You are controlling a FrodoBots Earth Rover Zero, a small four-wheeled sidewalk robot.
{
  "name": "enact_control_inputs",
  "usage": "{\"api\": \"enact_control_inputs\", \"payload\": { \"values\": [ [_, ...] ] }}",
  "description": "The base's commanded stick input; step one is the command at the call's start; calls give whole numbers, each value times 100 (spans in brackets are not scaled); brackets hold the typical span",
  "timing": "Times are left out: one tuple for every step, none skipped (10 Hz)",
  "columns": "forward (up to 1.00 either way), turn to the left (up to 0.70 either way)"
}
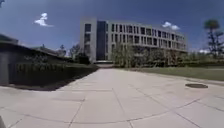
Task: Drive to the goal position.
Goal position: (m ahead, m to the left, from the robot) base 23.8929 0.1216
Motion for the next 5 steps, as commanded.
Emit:
{"api": "enact_control_inputs", "payload": {
  "values": [
    [100, 0],
    [100, 0],
    [100, 0],
    [100, 0],
    [100, 0]
  ]
}}
